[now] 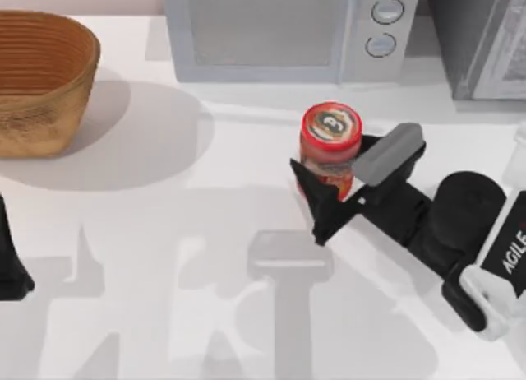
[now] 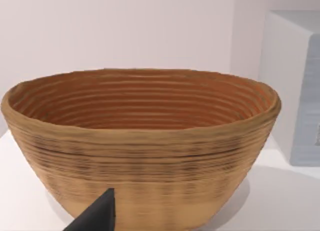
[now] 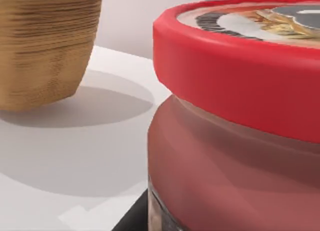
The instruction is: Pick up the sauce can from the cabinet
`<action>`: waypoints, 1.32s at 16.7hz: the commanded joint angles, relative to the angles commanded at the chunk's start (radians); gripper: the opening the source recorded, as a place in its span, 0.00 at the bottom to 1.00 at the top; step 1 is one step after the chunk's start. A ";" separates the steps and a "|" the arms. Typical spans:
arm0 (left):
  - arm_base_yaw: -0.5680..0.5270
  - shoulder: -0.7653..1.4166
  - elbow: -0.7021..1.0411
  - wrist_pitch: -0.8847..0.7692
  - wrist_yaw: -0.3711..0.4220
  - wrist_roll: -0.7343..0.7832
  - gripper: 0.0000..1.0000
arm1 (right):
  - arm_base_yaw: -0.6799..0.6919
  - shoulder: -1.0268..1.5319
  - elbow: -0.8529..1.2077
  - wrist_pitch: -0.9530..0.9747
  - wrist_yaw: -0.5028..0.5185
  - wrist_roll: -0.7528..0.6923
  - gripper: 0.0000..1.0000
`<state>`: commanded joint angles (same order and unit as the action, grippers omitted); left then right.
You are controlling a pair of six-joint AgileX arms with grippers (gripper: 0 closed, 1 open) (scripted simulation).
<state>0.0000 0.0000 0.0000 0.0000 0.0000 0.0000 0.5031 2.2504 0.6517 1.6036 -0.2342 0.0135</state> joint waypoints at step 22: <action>0.000 0.000 0.000 0.000 0.000 0.000 1.00 | 0.000 0.000 0.000 0.000 0.000 0.000 1.00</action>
